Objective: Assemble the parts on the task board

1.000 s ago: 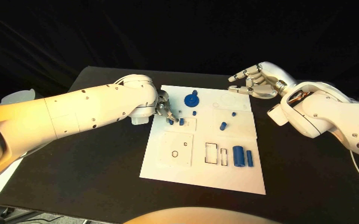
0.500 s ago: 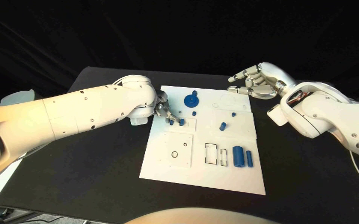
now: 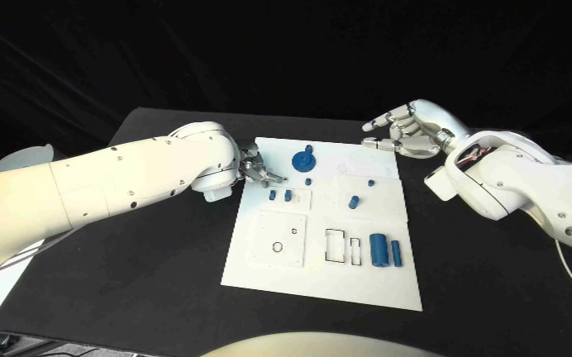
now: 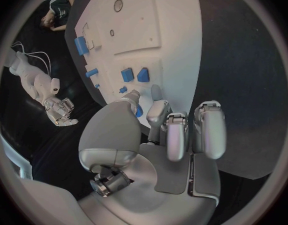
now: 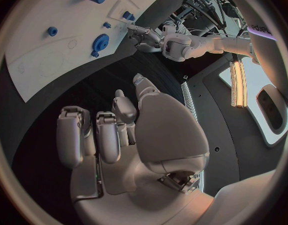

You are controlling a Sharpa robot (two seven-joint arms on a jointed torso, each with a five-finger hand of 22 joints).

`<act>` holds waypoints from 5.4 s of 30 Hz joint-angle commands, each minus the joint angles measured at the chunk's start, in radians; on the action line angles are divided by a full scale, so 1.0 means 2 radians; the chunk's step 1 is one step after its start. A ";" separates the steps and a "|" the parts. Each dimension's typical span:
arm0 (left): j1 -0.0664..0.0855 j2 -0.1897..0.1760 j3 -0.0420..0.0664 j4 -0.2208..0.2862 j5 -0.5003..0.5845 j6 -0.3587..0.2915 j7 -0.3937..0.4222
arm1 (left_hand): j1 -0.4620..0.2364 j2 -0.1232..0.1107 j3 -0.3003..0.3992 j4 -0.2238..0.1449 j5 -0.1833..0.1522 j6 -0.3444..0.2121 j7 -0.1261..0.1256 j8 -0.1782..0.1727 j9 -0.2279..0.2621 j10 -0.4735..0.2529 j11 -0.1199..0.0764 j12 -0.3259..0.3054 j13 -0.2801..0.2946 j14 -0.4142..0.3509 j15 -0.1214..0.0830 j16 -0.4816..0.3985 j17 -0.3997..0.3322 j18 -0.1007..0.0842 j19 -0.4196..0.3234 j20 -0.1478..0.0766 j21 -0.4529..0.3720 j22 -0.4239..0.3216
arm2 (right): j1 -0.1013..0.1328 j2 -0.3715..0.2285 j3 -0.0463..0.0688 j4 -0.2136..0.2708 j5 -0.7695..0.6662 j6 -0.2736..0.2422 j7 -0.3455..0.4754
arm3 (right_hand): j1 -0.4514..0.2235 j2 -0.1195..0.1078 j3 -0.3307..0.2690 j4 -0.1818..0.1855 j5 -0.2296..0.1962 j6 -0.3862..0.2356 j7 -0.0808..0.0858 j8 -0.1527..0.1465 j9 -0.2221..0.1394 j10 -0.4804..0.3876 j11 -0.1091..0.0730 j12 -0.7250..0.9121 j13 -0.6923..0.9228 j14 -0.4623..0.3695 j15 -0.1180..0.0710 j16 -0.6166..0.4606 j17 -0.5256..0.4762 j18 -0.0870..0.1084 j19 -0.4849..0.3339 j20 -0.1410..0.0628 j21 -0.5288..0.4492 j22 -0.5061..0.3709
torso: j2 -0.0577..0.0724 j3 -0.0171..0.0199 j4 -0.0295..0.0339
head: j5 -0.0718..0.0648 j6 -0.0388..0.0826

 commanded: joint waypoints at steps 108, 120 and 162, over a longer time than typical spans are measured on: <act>-0.024 0.080 -0.002 -0.051 -0.228 -0.067 0.223 | 0.202 -0.049 0.156 -0.109 -0.009 0.119 0.045 -0.254 -0.272 -0.033 0.045 -0.495 -0.500 0.019 0.033 -0.099 -0.068 0.030 0.009 0.028 -0.171 -0.100 | -0.001 0.006 0.000 -0.005 -0.002 0.009 0.004 | 0.001 0.006 -0.003 0.001 0.002 0.003 -0.001 0.001 0.001 -0.001 -0.002 0.001 0.001 0.042 0.000 -0.003 0.095 0.003 -0.002 -0.001 -0.003 -0.001 | 0.000 -0.0006 0.0005 | -0.013 0.009; -0.022 0.031 0.013 0.003 -0.196 -0.092 0.224 | 0.197 -0.053 0.157 -0.110 -0.009 0.120 0.046 -0.257 -0.273 -0.032 0.046 -0.500 -0.500 0.019 0.034 -0.099 -0.068 0.030 0.009 0.028 -0.170 -0.099 | -0.003 0.007 0.000 -0.009 -0.001 0.010 0.004 | 0.001 0.006 -0.003 0.001 0.002 0.003 -0.001 0.001 0.001 -0.001 -0.002 0.001 0.001 0.042 0.000 -0.003 0.095 0.003 -0.002 -0.001 -0.003 -0.001 | 0.001 -0.0002 0.0010 | -0.010 0.012; -0.025 0.009 0.012 -0.014 -0.194 -0.050 0.214 | 0.185 -0.060 0.156 -0.110 -0.010 0.121 0.044 -0.262 -0.275 -0.029 0.046 -0.507 -0.499 0.018 0.035 -0.098 -0.070 0.030 0.008 0.029 -0.170 -0.098 | -0.006 0.008 -0.001 -0.010 -0.001 0.010 0.005 | 0.001 0.007 -0.003 0.000 0.003 0.003 -0.001 0.001 0.001 -0.001 -0.002 0.001 0.000 0.042 0.000 -0.003 0.095 0.003 -0.002 -0.002 -0.003 -0.001 | 0.001 -0.0006 -0.0008 | -0.004 0.008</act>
